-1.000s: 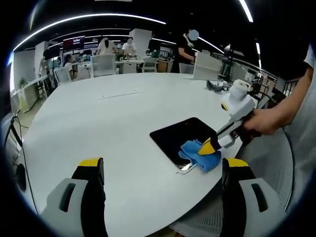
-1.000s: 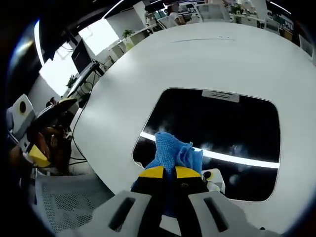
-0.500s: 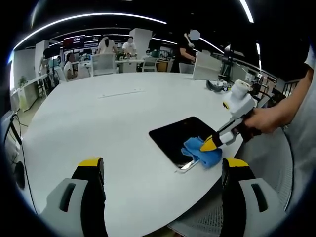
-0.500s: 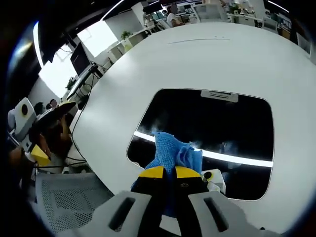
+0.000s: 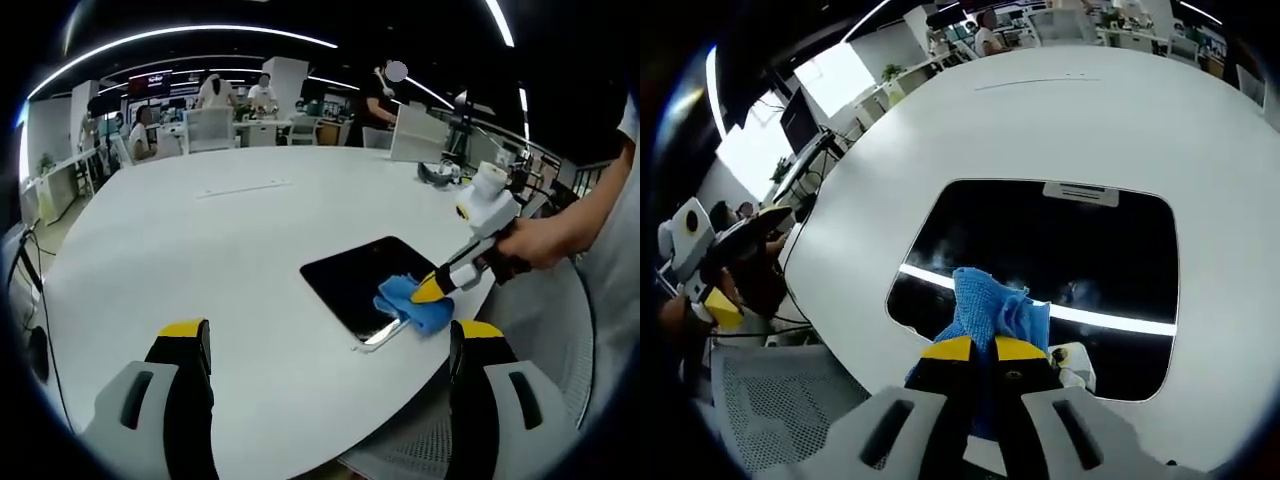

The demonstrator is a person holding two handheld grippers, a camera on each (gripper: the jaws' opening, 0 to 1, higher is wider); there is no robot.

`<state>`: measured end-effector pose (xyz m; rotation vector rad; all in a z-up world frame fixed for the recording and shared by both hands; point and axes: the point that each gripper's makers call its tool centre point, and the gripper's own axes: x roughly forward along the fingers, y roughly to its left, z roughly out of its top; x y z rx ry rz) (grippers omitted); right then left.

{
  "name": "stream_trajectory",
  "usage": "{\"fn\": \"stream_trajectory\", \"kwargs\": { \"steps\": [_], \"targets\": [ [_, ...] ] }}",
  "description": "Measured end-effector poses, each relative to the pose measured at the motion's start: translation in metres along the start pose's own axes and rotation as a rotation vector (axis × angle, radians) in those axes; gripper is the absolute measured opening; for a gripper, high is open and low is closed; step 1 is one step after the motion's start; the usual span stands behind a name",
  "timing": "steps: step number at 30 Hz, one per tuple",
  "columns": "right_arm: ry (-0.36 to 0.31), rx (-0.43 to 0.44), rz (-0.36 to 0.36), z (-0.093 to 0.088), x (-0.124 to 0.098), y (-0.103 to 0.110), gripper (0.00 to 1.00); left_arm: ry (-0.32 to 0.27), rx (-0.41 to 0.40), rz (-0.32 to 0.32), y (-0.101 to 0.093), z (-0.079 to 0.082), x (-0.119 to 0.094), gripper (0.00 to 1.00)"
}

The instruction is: Wipe the mirror surface with the cleaning cloth until all visible marks leave the cleaned area.

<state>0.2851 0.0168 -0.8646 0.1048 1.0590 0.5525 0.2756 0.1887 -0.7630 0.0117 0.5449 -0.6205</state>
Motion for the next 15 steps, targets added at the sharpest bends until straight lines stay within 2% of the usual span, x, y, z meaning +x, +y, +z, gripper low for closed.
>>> {"fn": "stream_trajectory", "kwargs": {
  "steps": [7,15],
  "targets": [
    [0.009,0.004,0.002,0.001,0.001,0.000,0.00,0.003,-0.005,-0.004,-0.002,-0.001,0.002,0.99],
    [-0.001,0.022,-0.004,0.011,0.008,-0.005,0.00,0.013,0.000,-0.011,-0.003,-0.003,0.004,0.99]
  ]
}}
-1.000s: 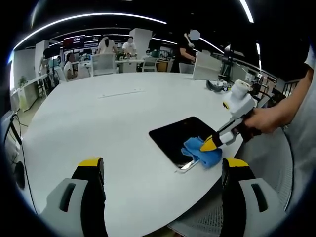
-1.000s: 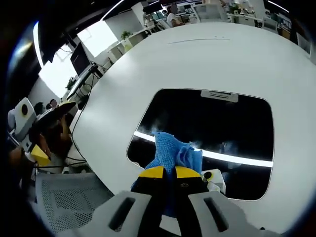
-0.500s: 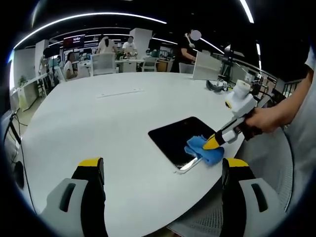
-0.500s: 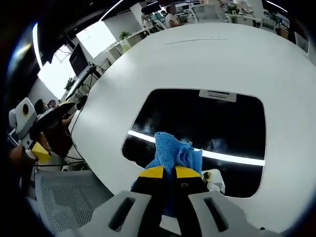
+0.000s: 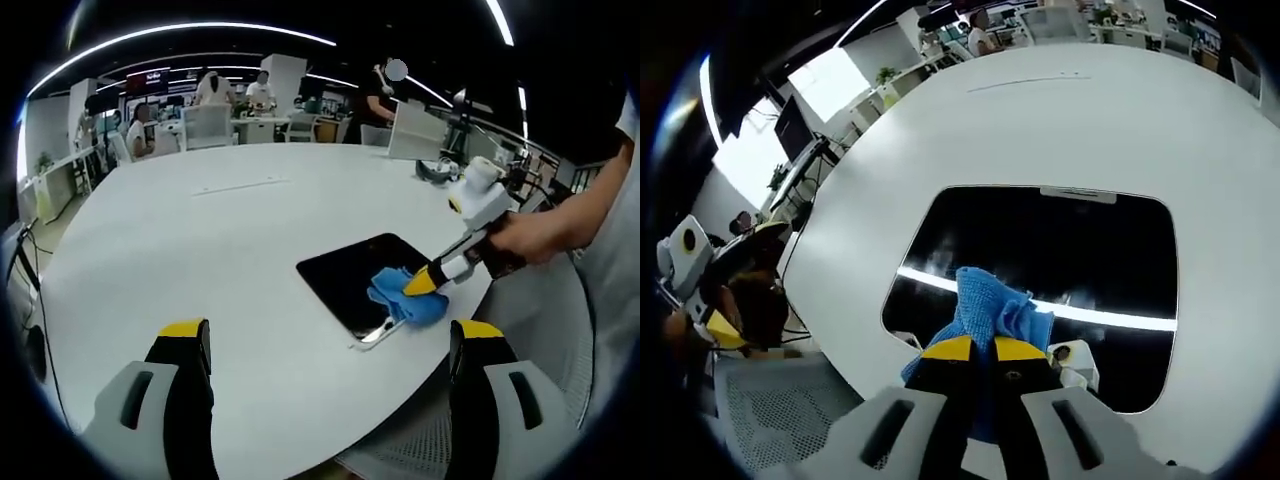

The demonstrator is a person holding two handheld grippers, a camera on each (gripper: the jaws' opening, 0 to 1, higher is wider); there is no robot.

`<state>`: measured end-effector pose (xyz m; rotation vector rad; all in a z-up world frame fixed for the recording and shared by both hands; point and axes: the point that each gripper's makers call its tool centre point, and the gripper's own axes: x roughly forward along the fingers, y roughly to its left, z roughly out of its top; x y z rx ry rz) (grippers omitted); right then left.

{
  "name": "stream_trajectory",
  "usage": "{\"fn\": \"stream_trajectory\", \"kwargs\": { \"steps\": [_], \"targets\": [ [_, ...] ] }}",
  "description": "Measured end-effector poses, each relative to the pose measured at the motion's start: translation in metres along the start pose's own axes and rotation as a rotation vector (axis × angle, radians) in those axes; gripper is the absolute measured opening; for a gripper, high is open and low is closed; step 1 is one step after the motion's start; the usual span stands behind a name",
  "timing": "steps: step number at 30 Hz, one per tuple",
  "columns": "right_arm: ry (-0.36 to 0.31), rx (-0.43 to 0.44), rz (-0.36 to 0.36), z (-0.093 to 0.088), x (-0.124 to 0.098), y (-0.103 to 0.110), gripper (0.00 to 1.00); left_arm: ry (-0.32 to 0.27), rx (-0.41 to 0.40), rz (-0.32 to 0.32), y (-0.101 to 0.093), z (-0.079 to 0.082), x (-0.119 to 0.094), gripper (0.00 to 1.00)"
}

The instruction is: Wipe the mirror surface with the cleaning cloth until all visible marks leave the cleaned area.

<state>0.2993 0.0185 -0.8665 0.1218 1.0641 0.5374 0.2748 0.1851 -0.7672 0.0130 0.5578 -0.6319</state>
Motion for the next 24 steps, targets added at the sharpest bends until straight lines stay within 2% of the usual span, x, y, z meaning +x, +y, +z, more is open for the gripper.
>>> {"fn": "stream_trajectory", "kwargs": {
  "steps": [24],
  "targets": [
    [-0.007,-0.068,-0.022,0.034,0.015,-0.010,0.00,0.021,0.018,0.011,0.008,-0.001,-0.007,0.99]
  ]
}}
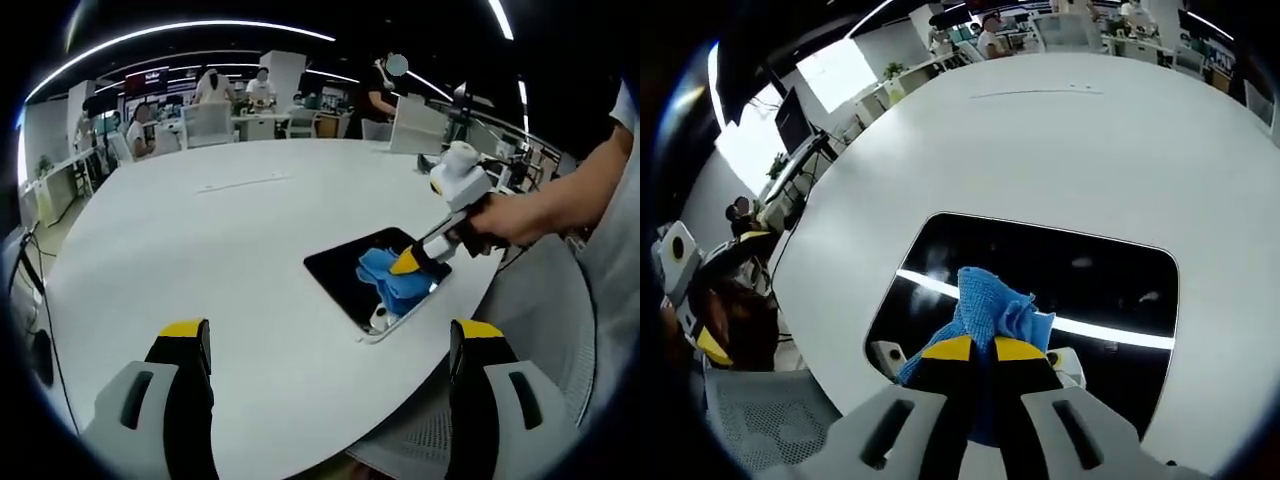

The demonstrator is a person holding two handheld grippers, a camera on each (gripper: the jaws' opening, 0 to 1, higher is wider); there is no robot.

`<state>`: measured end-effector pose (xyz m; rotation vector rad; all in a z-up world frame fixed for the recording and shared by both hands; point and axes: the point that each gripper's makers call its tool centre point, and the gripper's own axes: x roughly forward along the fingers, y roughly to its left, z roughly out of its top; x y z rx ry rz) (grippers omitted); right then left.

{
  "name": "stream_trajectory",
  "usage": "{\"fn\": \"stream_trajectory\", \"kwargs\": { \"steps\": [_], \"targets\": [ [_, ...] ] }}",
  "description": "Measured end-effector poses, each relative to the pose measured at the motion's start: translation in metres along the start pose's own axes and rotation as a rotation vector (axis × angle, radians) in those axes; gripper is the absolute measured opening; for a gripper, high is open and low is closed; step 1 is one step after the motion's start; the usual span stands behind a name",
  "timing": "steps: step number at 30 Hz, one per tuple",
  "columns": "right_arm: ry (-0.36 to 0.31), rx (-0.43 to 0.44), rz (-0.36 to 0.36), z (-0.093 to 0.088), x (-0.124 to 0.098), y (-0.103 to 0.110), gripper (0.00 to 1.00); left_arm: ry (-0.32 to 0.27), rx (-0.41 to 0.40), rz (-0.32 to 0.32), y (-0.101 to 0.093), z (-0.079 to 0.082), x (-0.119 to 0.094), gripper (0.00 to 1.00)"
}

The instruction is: Wipe the mirror surface with the cleaning cloth until all visible marks leave the cleaned area.

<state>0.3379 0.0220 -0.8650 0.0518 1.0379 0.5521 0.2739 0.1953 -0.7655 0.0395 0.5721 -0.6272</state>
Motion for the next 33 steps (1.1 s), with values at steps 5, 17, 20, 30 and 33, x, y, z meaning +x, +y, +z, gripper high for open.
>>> {"fn": "stream_trajectory", "kwargs": {
  "steps": [5,17,20,30,33],
  "targets": [
    [-0.002,-0.006,-0.006,0.008,0.003,-0.003,0.00,-0.004,-0.003,0.007,0.002,0.000,-0.002,0.99],
    [-0.002,-0.039,-0.005,0.027,0.013,-0.012,0.00,0.000,-0.021,0.019,0.002,-0.007,-0.003,0.99],
    [-0.005,-0.038,-0.007,0.032,0.016,-0.015,0.00,0.004,-0.025,0.024,0.003,-0.008,-0.004,0.99],
    [0.011,-0.052,0.001,0.046,0.024,-0.021,0.00,0.000,-0.036,0.035,0.005,-0.007,-0.002,0.99],
    [0.011,-0.059,-0.002,0.050,0.025,-0.023,0.00,0.002,-0.038,0.034,0.004,-0.008,-0.001,0.99]
  ]
}}
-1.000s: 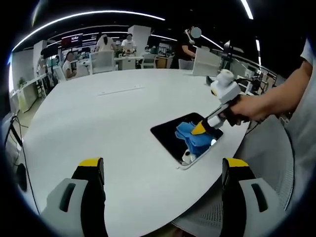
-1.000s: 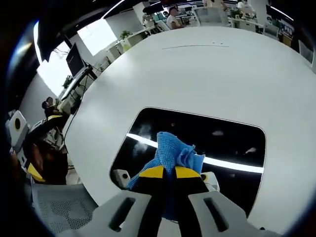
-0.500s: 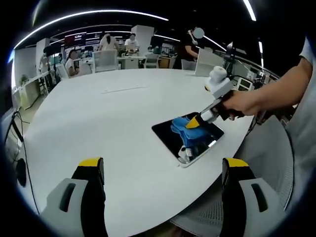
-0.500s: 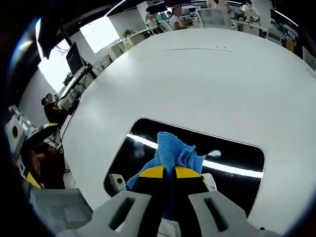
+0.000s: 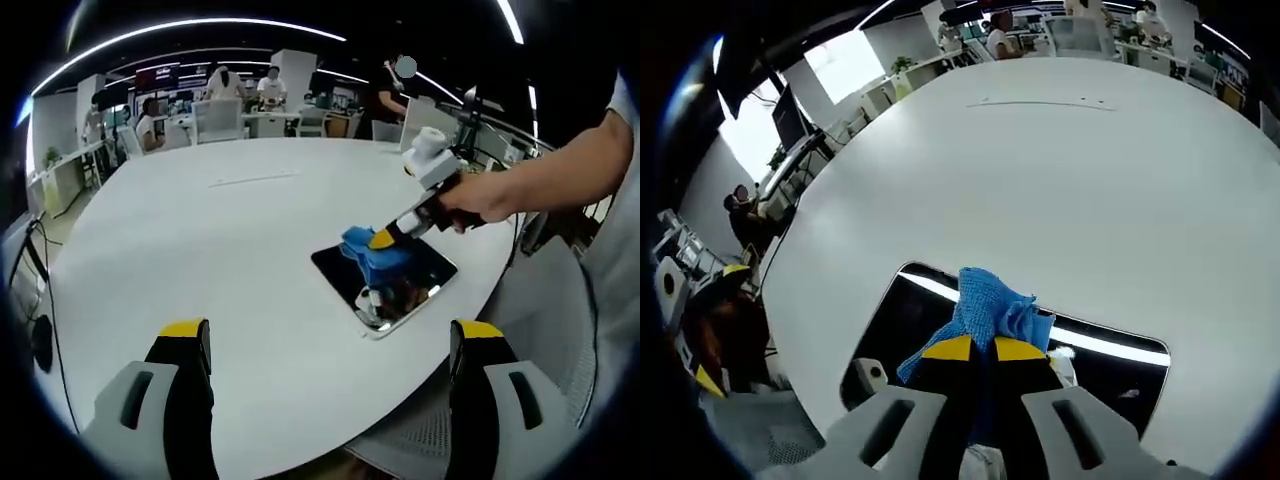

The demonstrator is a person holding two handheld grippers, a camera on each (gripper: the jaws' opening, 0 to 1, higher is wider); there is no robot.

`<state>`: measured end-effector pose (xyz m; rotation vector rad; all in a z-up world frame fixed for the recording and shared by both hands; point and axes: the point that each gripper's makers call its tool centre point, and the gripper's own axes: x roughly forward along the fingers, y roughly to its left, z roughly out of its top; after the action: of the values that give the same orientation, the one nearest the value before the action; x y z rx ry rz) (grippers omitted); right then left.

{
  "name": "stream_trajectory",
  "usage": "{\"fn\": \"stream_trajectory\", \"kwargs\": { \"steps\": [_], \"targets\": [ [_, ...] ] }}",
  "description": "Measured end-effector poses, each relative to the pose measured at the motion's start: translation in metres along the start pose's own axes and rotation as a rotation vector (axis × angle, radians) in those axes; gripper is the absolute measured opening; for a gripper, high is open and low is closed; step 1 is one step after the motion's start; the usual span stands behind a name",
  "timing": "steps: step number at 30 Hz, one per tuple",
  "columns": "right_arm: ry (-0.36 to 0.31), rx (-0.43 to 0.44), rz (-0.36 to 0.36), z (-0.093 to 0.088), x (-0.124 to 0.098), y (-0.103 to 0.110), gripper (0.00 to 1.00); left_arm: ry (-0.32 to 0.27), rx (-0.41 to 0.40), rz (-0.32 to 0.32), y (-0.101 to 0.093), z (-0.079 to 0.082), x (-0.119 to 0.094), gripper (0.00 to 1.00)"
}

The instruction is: Wipe the mirror surface with the cleaning cloth until all visible marks leave the cleaned area.

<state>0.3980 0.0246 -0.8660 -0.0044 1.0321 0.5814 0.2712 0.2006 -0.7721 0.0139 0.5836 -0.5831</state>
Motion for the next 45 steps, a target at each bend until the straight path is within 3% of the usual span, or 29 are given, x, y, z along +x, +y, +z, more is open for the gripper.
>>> {"fn": "stream_trajectory", "kwargs": {
  "steps": [9,31,45],
  "targets": [
    [-0.001,0.006,-0.008,0.013,0.005,-0.006,0.00,-0.002,0.004,-0.002,0.001,0.005,0.004,0.99],
    [-0.025,-0.003,0.001,0.009,0.001,-0.012,0.00,0.005,0.015,-0.003,0.001,0.006,0.006,0.99],
    [-0.014,0.005,-0.036,0.002,-0.011,-0.039,0.00,-0.002,0.024,-0.002,-0.002,0.009,0.007,0.99]
  ]
}}
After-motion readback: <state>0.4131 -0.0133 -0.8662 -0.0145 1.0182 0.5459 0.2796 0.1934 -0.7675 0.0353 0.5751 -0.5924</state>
